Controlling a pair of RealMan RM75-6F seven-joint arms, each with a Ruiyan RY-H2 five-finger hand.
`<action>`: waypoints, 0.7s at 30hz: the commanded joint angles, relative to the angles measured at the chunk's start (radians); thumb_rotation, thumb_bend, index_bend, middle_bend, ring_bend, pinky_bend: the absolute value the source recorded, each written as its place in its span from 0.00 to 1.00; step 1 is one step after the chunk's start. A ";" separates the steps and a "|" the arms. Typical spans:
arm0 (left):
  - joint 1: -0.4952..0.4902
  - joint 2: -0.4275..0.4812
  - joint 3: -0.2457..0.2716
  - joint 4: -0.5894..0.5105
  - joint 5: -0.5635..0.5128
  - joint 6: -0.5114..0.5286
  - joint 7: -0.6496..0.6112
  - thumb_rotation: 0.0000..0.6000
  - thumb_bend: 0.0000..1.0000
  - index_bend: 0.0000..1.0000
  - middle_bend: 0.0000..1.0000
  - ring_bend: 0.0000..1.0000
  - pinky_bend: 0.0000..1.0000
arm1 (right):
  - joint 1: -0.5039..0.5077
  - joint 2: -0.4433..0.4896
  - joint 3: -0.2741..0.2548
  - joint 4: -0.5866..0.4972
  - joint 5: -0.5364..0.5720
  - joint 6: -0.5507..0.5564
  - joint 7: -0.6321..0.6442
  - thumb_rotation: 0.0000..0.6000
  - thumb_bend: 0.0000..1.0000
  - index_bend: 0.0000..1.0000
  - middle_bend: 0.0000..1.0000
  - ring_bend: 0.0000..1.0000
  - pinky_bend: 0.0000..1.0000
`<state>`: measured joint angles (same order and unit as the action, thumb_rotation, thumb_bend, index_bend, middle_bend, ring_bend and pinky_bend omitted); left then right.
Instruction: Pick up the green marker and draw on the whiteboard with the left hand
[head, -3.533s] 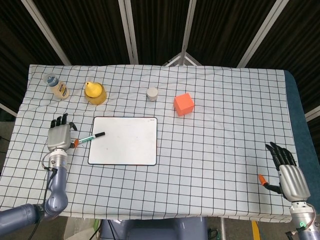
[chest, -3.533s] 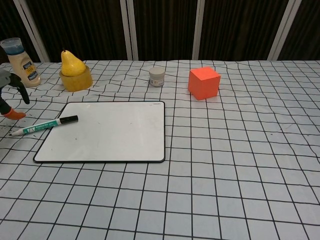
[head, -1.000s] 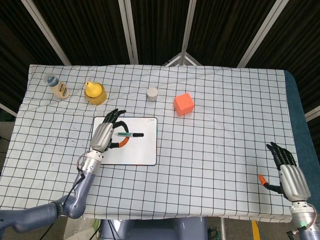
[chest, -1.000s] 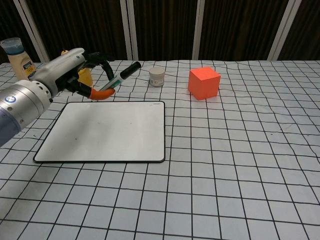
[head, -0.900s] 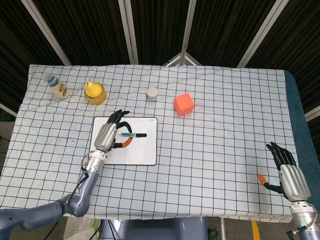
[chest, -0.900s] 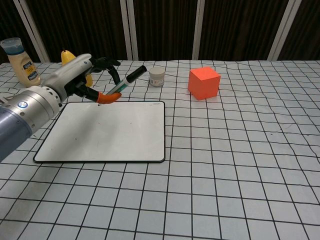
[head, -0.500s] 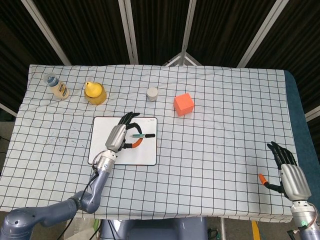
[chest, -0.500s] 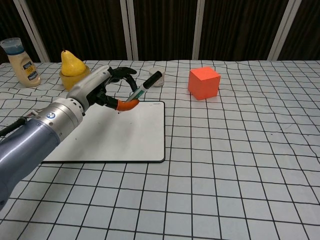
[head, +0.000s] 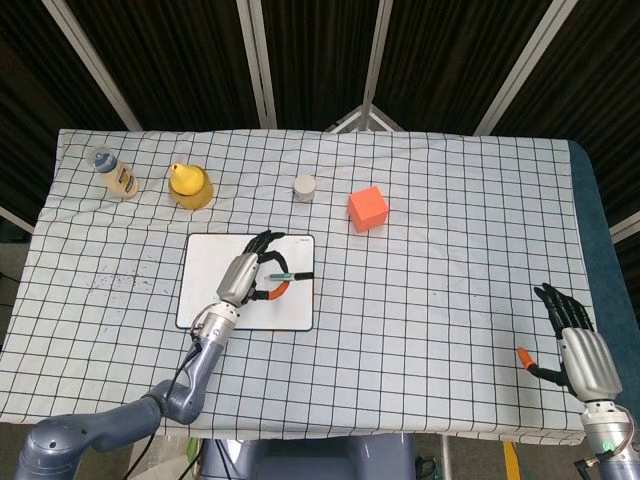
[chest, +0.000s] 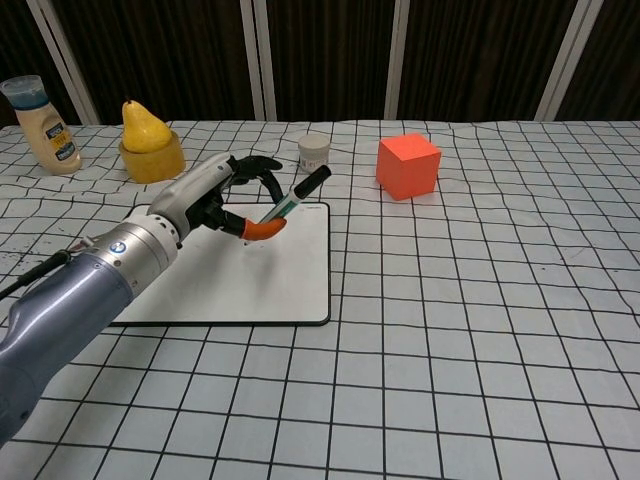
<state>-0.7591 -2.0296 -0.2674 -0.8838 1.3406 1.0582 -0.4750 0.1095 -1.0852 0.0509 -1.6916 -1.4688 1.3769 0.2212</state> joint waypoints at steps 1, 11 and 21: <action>-0.007 -0.003 -0.002 0.012 0.000 -0.009 -0.010 1.00 0.58 0.65 0.11 0.00 0.01 | 0.000 0.000 0.000 0.000 0.001 0.000 0.000 1.00 0.32 0.00 0.00 0.00 0.00; -0.023 -0.002 -0.001 0.064 -0.002 -0.061 -0.069 1.00 0.58 0.65 0.11 0.00 0.01 | 0.000 0.000 0.001 -0.003 0.011 -0.007 -0.005 1.00 0.32 0.00 0.00 0.00 0.00; -0.014 0.022 0.016 0.136 0.004 -0.095 -0.143 1.00 0.58 0.66 0.11 0.00 0.01 | 0.001 -0.001 0.004 -0.011 0.024 -0.015 -0.005 1.00 0.32 0.00 0.00 0.00 0.00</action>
<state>-0.7772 -2.0171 -0.2556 -0.7622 1.3409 0.9661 -0.6009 0.1104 -1.0867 0.0542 -1.7023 -1.4457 1.3633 0.2158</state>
